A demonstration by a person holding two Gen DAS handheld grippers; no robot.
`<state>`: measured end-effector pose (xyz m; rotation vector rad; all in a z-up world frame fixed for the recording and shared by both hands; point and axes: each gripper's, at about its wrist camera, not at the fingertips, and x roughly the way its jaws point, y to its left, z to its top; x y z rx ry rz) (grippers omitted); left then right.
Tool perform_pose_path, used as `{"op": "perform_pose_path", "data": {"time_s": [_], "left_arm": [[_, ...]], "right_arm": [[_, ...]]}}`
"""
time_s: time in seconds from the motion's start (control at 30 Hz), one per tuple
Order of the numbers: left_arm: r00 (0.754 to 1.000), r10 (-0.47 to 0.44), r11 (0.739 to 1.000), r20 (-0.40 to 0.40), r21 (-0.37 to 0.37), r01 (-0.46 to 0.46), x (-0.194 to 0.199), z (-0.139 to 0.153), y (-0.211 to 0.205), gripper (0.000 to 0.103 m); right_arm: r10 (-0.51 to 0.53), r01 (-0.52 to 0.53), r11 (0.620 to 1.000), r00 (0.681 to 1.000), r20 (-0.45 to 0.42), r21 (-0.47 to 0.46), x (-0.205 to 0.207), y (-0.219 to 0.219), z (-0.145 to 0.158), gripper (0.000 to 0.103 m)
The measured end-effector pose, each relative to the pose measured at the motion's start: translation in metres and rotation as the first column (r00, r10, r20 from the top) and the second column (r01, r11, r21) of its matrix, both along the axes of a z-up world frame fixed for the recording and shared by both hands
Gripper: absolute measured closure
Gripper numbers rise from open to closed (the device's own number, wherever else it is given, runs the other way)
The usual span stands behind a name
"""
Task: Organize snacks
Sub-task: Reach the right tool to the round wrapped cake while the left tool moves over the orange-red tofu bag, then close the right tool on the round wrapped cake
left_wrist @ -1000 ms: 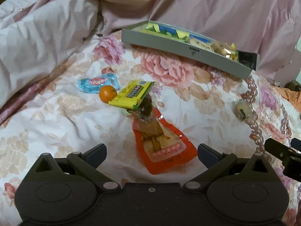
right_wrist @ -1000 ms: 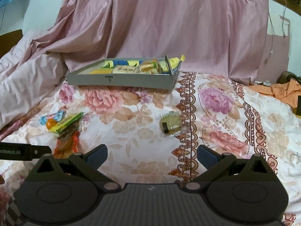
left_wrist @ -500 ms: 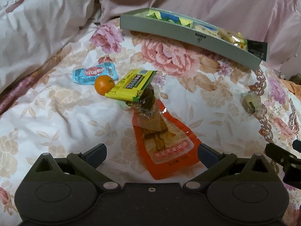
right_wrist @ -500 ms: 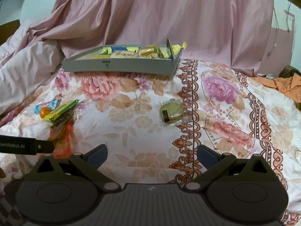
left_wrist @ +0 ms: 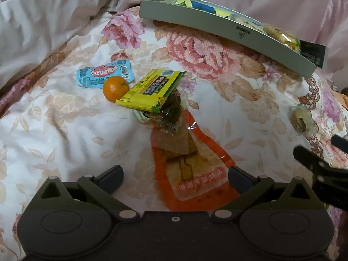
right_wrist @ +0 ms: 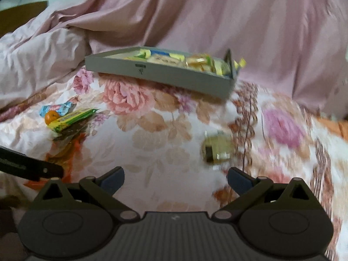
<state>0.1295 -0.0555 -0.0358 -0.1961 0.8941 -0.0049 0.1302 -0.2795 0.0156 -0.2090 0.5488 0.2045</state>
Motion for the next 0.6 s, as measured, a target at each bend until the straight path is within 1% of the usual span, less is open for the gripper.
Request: {"op": "perform_pose_path", "data": {"time_s": [0.13,0.27,0.33,0.43,0.53,0.6], "left_arm": [[1.0,0.007,1.0,-0.004,-0.001,-0.007,0.008,-0.003,-0.002,0.001],[1.0,0.021,1.0,-0.006,-0.01,-0.021,0.017,-0.005,-0.003,0.001],[1.0,0.021,1.0,-0.003,-0.004,-0.021,0.019,-0.006,-0.004,0.001],[1.0,0.02,1.0,-0.003,-0.001,-0.02,0.019,-0.008,-0.004,0.001],[1.0,0.022,1.0,-0.005,-0.003,-0.022,0.019,-0.008,-0.003,0.001],[1.0,0.022,1.0,-0.006,0.001,-0.022,0.019,-0.008,-0.004,0.001]], "right_arm": [[0.001,-0.001,1.0,1.0,0.029,0.011,0.025,-0.008,-0.007,0.0],[-0.061,0.059,0.997,0.998,0.027,0.048,0.053,-0.024,-0.014,0.0],[-0.077,0.076,0.994,0.997,0.012,0.074,0.068,-0.031,-0.018,0.0],[-0.09,0.095,0.99,0.995,-0.048,0.105,0.087,-0.04,-0.028,0.001],[-0.081,0.089,0.99,0.994,-0.071,0.109,0.093,-0.041,-0.034,0.005],[-0.06,0.067,0.992,0.996,-0.069,0.105,0.092,-0.037,-0.034,0.014]]}}
